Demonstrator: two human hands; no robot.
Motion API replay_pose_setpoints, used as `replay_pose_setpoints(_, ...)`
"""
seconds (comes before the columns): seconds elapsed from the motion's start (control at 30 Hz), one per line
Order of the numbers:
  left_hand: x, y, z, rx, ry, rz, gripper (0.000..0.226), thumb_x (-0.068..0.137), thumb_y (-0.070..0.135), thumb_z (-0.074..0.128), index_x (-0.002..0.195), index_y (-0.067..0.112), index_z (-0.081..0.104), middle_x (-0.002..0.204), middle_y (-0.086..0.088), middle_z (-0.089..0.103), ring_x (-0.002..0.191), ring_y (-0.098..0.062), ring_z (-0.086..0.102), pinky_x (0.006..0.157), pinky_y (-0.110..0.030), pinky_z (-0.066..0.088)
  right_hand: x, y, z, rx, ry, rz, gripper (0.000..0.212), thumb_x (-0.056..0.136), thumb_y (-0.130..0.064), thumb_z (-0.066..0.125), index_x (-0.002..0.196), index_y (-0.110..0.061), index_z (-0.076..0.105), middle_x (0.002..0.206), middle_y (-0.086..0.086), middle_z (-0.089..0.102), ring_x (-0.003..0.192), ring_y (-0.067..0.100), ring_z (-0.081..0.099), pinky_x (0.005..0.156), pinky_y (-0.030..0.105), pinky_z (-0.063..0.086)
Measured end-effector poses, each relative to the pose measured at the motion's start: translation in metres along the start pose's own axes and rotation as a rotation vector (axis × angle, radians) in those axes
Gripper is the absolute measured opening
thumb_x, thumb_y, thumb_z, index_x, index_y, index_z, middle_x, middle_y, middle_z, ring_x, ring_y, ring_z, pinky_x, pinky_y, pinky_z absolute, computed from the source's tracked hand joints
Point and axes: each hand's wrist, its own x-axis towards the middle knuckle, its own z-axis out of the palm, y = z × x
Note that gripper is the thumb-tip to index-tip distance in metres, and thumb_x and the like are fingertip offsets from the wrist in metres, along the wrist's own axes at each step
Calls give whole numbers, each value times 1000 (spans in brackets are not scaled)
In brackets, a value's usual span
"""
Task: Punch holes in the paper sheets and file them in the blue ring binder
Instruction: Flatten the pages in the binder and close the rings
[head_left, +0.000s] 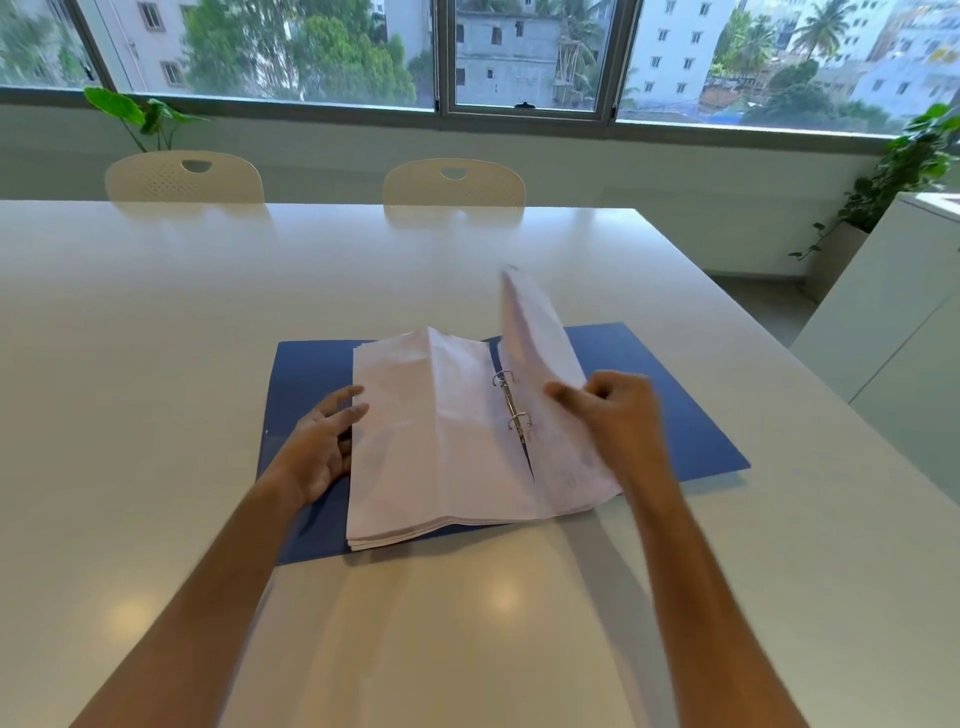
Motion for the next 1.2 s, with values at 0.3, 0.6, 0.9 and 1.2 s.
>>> replay_pose_setpoints(0.3,-1,1,-4,54,-6,-74,59,77,52,60,103,0,67,100,-16,71,91,-30,69,73,-39,59,-34,-48,107,176,-363,-64,54,70,-53,77,42,-22,43,40,-8,35,42,9,34,51,28,33)
replay_pose_setpoints(0.6,-1,-1,-1,34,80,-59,21,87,5,59,103,-9,63,75,-13,68,70,-25,67,64,-36,58,-41,-54,122,364,-369,50,62,74,-47,76,45,-22,28,49,-3,20,47,13,17,47,28,15)
replay_pose_setpoints(0.9,-3,1,4,45,120,-49,8,84,7,48,84,5,55,76,-11,59,72,-26,58,66,-35,48,13,-21,-2,642,-63,239,46,65,-45,81,82,-7,60,78,14,48,68,22,45,64,35,36)
replay_pose_setpoints(1.2,-1,2,3,70,58,-62,18,65,12,49,82,7,48,73,-11,51,67,-27,53,62,-32,45,23,-12,-31,570,-55,164,33,89,-24,64,61,-14,49,63,5,55,57,18,53,55,25,41)
